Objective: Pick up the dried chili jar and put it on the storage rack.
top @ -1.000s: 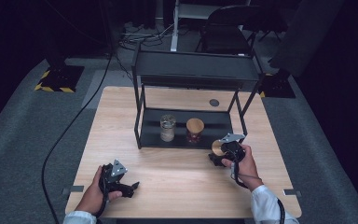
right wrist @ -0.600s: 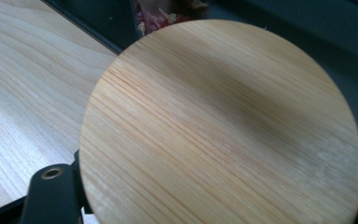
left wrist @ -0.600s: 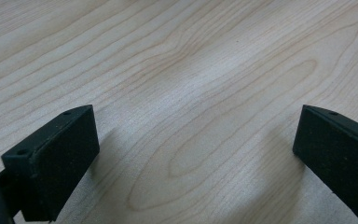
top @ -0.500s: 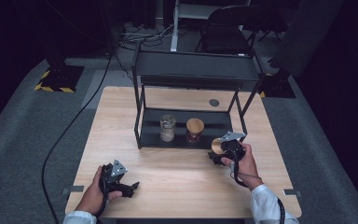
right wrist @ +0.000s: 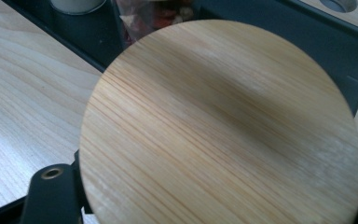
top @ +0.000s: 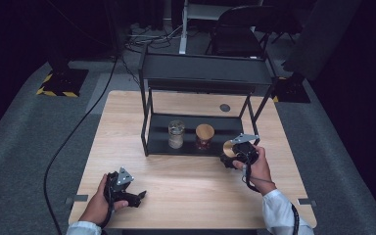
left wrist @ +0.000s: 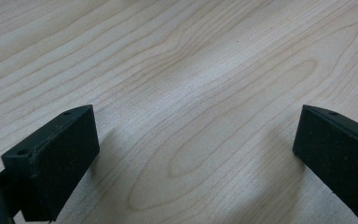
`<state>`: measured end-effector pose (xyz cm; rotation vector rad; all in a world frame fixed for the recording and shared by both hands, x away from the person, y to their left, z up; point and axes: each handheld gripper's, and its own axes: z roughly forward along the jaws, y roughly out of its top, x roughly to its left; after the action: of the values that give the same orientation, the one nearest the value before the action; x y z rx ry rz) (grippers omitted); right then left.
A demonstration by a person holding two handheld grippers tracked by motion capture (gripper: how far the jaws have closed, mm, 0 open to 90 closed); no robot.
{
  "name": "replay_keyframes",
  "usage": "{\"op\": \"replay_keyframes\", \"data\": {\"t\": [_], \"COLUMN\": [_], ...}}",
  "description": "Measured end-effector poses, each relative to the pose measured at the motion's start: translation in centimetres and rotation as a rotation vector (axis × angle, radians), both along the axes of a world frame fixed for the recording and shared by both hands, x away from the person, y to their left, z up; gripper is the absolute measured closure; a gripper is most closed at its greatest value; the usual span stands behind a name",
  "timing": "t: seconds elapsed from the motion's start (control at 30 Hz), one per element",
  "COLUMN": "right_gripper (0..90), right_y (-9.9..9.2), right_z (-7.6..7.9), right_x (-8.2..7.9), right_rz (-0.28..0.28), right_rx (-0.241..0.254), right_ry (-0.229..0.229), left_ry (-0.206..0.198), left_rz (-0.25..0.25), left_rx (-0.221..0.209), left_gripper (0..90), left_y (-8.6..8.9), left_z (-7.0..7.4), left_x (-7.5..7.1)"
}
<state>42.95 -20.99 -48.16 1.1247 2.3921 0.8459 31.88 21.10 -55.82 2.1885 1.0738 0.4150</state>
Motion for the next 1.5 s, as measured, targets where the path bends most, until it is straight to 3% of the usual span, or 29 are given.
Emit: {"op": "replay_keyframes", "data": {"t": [0.47, 0.67, 0.97, 1.5], "right_gripper": [24.9, 24.9, 24.9, 24.9], "right_y": [0.3, 0.4, 0.5, 0.9], "right_z": [1.1, 1.5, 1.9, 2.3], "right_x": [1.5, 2.1, 3.4, 5.2], "right_rz": [-0.007, -0.016, -0.036, -0.069], "right_rx": [-0.022, -0.015, 0.017, -0.008], "right_ry": [0.003, -0.001, 0.028, 0.036], "left_ry": [0.0, 0.0, 0.0, 0.001], "left_rz": [0.0, 0.0, 0.0, 0.0], "left_rx": [-0.001, 0.0, 0.001, 0.0], "left_gripper": [0.0, 0.0, 0.0, 0.0], "left_y": [0.0, 0.0, 0.0, 0.0], "left_z": [0.0, 0.0, 0.0, 0.0], "left_x": [0.0, 0.0, 0.0, 0.0]}}
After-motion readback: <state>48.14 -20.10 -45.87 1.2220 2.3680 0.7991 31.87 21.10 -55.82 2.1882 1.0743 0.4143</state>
